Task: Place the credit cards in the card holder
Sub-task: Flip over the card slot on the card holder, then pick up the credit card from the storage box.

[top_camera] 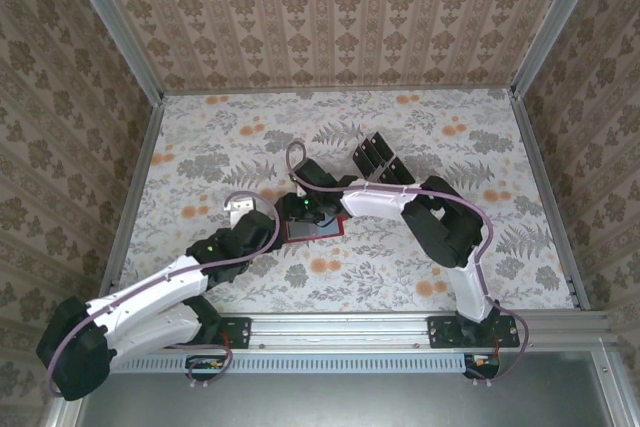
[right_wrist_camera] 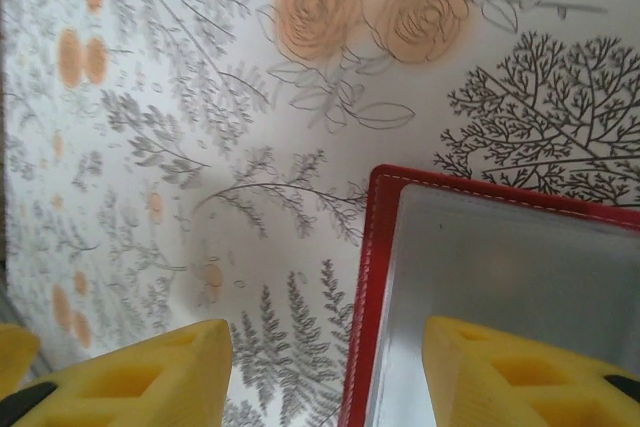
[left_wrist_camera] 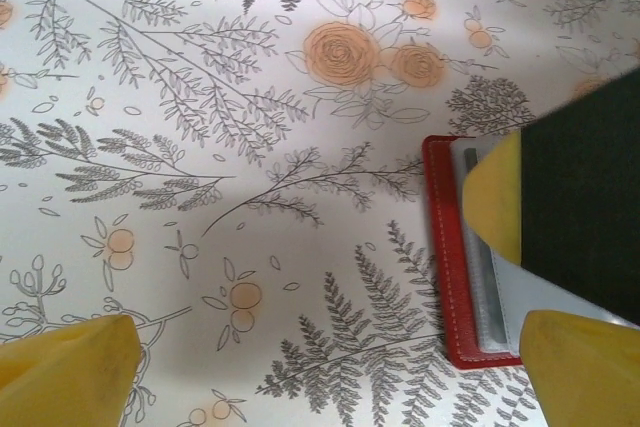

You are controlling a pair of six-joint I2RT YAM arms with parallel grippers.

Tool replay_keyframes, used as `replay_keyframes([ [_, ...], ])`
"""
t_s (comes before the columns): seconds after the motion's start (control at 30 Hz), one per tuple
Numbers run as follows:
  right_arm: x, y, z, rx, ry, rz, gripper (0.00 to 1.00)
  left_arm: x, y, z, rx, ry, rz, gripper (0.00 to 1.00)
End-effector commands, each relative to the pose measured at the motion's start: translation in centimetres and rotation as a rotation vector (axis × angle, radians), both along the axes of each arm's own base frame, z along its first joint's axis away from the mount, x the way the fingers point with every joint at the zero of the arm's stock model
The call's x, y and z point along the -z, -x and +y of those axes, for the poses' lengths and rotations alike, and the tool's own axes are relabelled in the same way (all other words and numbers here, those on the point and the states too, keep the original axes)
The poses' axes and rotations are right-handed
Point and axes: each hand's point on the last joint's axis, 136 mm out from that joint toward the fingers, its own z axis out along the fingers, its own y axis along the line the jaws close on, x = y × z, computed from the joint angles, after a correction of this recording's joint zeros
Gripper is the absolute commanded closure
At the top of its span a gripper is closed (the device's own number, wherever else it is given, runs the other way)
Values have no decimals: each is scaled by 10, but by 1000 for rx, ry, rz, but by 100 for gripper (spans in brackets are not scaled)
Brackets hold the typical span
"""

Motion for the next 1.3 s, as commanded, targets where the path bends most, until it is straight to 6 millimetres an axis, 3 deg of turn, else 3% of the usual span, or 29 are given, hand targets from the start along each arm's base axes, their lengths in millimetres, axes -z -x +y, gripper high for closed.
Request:
replay_keyframes([
  [0.0,16,7,-7,10,70,43,47,-5,-3,6,-50,29,-22,0],
  [0.33,9,5,2,-6,32,44,47,-1,-5,5,-45,30,-17,0],
  [0.53,-27,-10,9,-17,-36,-19,47,0,-6,4,-39,22,-17,0],
  [0.63,-54,-24,-1,2,-71,-65,47,1,-6,4,-37,19,-15,0],
  [0.73,-86,-41,-26,27,-72,-130,47,1,-8,1,-32,19,-14,0],
  [0.83,-107,-57,-65,58,6,-193,47,2,-10,-1,-26,16,-10,0],
  [1.1,-107,-92,-179,88,492,-308,53,2,-14,-8,-17,11,2,0],
  [1.27,-111,-87,-219,81,667,-361,55,2,-16,-9,-18,8,3,0],
])
